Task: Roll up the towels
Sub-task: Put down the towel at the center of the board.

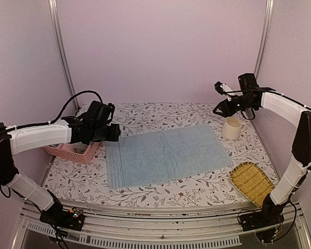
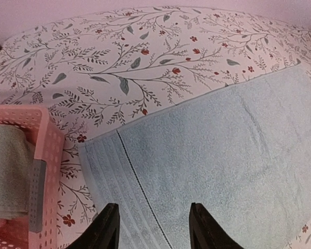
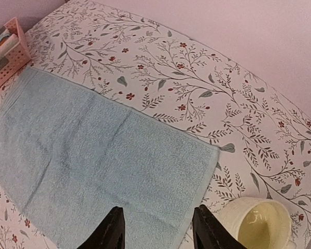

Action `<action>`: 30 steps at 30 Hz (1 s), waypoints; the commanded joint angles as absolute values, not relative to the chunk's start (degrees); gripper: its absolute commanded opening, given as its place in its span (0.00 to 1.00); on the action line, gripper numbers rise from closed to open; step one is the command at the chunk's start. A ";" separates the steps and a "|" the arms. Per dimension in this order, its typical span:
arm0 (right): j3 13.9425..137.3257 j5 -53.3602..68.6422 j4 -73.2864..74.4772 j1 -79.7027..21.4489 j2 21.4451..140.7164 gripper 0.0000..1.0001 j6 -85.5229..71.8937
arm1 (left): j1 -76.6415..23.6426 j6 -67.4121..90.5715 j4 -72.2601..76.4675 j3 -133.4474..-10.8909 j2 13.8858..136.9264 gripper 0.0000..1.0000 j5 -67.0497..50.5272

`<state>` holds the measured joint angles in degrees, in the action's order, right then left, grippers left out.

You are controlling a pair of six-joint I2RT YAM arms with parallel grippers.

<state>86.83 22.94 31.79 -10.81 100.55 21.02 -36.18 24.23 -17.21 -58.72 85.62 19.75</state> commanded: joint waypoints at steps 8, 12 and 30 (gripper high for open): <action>58.33 26.70 22.22 -10.74 78.67 0.99 30.70 | -37.02 27.23 -19.70 -44.92 71.94 0.46 2.60; 58.47 27.42 26.94 -10.55 81.96 0.99 35.33 | -37.15 29.63 -22.03 -43.31 72.08 0.34 -4.67; 60.92 14.58 40.96 -10.45 98.91 0.10 40.58 | -39.85 38.09 -25.88 -34.41 72.42 0.00 -4.56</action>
